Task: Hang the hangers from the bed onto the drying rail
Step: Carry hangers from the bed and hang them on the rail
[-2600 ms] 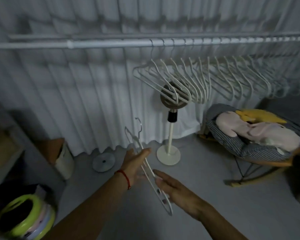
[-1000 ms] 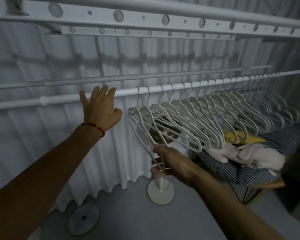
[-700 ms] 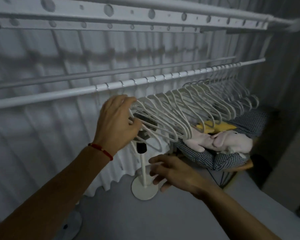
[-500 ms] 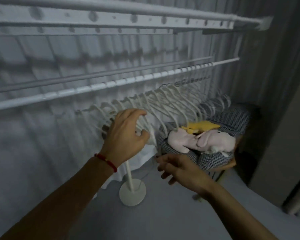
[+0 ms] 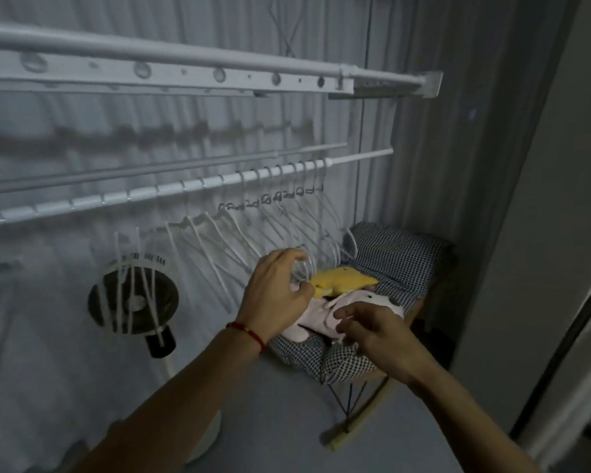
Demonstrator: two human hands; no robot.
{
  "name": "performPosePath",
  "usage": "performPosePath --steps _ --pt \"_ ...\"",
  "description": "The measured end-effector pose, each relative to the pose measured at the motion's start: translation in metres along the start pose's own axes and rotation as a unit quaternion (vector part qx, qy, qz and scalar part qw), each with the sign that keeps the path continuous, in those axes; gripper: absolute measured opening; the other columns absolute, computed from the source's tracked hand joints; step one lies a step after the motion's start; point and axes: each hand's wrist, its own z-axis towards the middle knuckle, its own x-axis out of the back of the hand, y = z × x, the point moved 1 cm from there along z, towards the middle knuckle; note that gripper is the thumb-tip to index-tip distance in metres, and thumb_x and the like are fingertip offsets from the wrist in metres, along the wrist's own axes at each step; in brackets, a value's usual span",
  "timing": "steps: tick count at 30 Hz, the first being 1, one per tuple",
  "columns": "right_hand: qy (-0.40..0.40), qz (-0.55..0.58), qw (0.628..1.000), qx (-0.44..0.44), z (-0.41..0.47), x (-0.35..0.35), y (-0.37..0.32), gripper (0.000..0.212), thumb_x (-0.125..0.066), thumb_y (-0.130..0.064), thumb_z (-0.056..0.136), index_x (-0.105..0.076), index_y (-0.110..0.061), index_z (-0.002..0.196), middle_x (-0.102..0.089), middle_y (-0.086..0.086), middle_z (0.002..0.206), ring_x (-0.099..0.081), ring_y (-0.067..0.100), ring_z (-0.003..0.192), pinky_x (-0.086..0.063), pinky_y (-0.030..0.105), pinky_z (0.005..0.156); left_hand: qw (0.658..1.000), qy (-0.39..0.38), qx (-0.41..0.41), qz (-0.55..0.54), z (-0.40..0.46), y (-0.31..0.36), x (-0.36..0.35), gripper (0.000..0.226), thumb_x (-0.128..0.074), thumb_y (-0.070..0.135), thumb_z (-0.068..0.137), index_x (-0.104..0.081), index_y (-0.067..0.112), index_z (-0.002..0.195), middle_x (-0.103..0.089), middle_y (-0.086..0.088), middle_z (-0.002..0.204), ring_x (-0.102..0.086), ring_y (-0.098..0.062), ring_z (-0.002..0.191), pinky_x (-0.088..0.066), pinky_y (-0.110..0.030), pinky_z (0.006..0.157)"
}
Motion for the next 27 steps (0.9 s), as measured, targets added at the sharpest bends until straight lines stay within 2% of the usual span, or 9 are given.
performPosePath --steps 2,5,8,11,15,18,21,24,27 --pt "0.016 -0.015 1.0 0.008 0.028 0.016 0.015 0.018 -0.056 -0.026 0.098 -0.07 -0.026 0.109 -0.074 -0.007 0.099 -0.069 0.013 0.091 -0.057 0.042 0.082 1.0 0.002 0.007 -0.008 0.025 0.002 -0.022 0.045 -0.065 0.018 0.081 -0.057 0.023 0.124 -0.056 0.003 0.127 -0.047 -0.015 0.121 -0.035 -0.02 0.098" --pt "0.052 -0.026 0.998 0.026 0.079 0.041 0.029 0.013 -0.058 -0.021 0.099 -0.071 -0.019 0.099 -0.074 -0.005 0.09 -0.069 0.011 0.084 -0.053 0.034 0.074 1.0 0.01 0.012 -0.022 0.068 0.0 -0.053 0.046 -0.066 0.018 0.082 -0.056 0.022 0.127 -0.055 0.003 0.129 -0.046 -0.015 0.123 -0.03 -0.016 0.097" --pt "0.092 -0.055 0.993 0.055 0.134 0.061 0.044 0.014 -0.06 -0.021 0.098 -0.073 -0.019 0.094 -0.071 -0.01 0.08 -0.065 0.002 0.075 -0.052 0.028 0.071 0.998 0.037 0.027 -0.032 0.117 -0.009 -0.084 0.047 -0.065 0.02 0.084 -0.054 0.019 0.13 -0.053 0.0 0.131 -0.044 -0.018 0.124 -0.029 -0.016 0.095" --pt "0.119 -0.077 0.988 0.056 0.191 0.077 0.059 0.015 -0.06 -0.026 0.097 -0.073 -0.022 0.093 -0.07 -0.014 0.08 -0.063 -0.004 0.074 -0.048 0.02 0.068 0.995 0.066 0.061 -0.032 0.167 -0.015 -0.113 0.047 -0.063 0.019 0.085 -0.054 0.016 0.13 -0.054 -0.005 0.129 -0.043 -0.022 0.122 -0.034 -0.024 0.098" --pt "0.121 -0.094 0.985 0.08 0.265 0.097 0.076 0.015 -0.059 -0.026 0.097 -0.072 -0.019 0.102 -0.071 -0.011 0.091 -0.062 -0.001 0.08 -0.044 0.017 0.07 0.991 0.091 0.1 -0.02 0.222 -0.019 -0.142 0.043 -0.062 0.02 0.087 -0.057 0.014 0.13 -0.053 -0.008 0.124 -0.043 -0.023 0.123 -0.039 -0.03 0.101" --pt "0.113 -0.08 0.987 0.087 0.318 0.1 0.084 0.02 -0.061 -0.026 0.096 -0.072 -0.014 0.108 -0.073 -0.005 0.099 -0.066 0.006 0.089 -0.054 0.026 0.082 0.985 0.109 0.137 -0.004 0.248 -0.029 -0.155 0.04 -0.063 0.021 0.086 -0.061 0.013 0.125 -0.055 -0.01 0.118 -0.05 -0.026 0.117 -0.044 -0.037 0.099" --pt "0.074 -0.04 0.994 0.074 0.372 0.096 0.09 0.031 -0.063 -0.036 0.095 -0.071 -0.012 0.114 -0.073 0.001 0.106 -0.067 0.011 0.097 -0.055 0.033 0.091 0.98 0.116 0.159 0.037 0.265 -0.039 -0.169 0.035 -0.061 0.024 0.087 -0.064 0.014 0.12 -0.056 -0.007 0.112 -0.052 -0.025 0.11 -0.044 -0.033 0.095" --pt "0.009 0.001 0.999 0.048 0.409 0.088 0.096 0.039 -0.062 -0.05 0.091 -0.07 -0.018 0.112 -0.074 0.004 0.101 -0.07 0.017 0.09 -0.058 0.033 0.08 0.971 0.131 0.174 0.099 0.279 -0.042 -0.18 0.032 -0.06 0.031 0.089 -0.066 0.015 0.117 -0.056 -0.005 0.11 -0.05 -0.022 0.11 -0.041 -0.029 0.089" --pt "-0.042 0.042 0.997 0.041 0.43 0.086 0.102 0.031 -0.065 -0.044 0.093 -0.073 -0.017 0.103 -0.076 0.001 0.084 -0.071 0.013 0.07 -0.062 0.036 0.071 0.952 0.148 0.195 0.185 0.291 -0.038 -0.187 0.033 -0.057 0.039 0.091 -0.066 0.017 0.113 -0.056 -0.005 0.112 -0.048 -0.023 0.112 -0.046 -0.034 0.085"
